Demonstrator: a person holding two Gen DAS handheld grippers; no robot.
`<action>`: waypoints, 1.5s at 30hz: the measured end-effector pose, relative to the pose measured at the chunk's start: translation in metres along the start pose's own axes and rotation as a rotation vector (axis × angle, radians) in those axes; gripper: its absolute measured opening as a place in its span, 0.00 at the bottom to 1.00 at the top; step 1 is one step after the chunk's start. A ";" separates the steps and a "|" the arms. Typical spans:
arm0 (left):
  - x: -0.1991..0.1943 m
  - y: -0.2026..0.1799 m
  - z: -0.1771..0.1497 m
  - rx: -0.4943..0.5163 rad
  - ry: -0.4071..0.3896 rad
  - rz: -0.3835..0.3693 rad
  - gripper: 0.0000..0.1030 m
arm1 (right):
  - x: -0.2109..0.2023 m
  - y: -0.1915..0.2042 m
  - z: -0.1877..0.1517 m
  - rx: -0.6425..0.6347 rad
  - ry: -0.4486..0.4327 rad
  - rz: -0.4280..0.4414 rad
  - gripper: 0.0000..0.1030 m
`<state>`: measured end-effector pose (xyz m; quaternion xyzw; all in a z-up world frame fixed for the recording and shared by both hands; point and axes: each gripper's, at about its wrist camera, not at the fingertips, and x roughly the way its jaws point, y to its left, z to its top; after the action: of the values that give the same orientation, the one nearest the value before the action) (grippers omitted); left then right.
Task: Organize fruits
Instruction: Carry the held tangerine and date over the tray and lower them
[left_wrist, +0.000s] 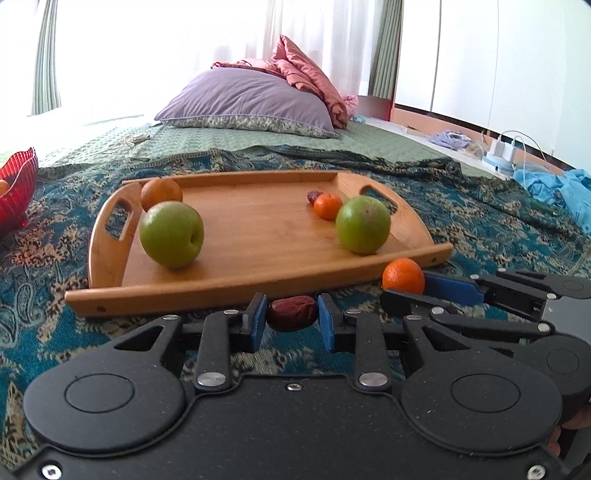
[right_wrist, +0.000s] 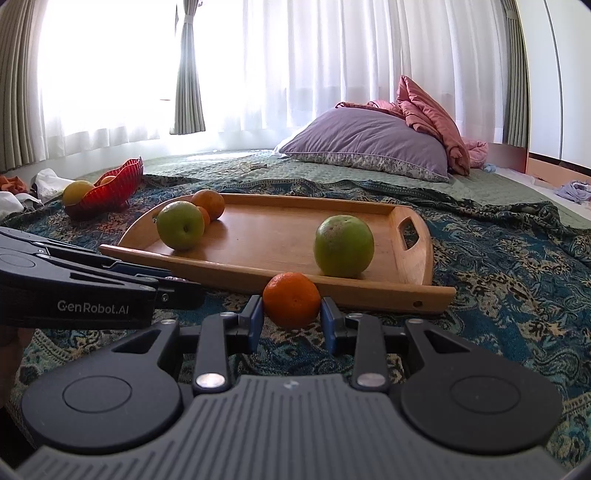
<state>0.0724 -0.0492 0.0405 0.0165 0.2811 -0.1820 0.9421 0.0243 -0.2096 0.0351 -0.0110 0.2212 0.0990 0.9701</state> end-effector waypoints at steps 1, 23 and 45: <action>0.001 0.002 0.003 -0.005 -0.006 0.002 0.27 | 0.002 0.001 0.002 -0.002 0.001 -0.001 0.37; 0.089 0.058 0.106 -0.105 0.035 -0.019 0.28 | 0.077 0.023 0.063 -0.065 0.030 -0.031 0.38; 0.155 0.069 0.115 -0.083 0.241 0.000 0.28 | 0.150 0.028 0.085 -0.158 0.191 -0.114 0.38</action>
<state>0.2771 -0.0519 0.0496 -0.0006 0.3993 -0.1671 0.9015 0.1878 -0.1484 0.0477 -0.1094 0.3032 0.0593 0.9448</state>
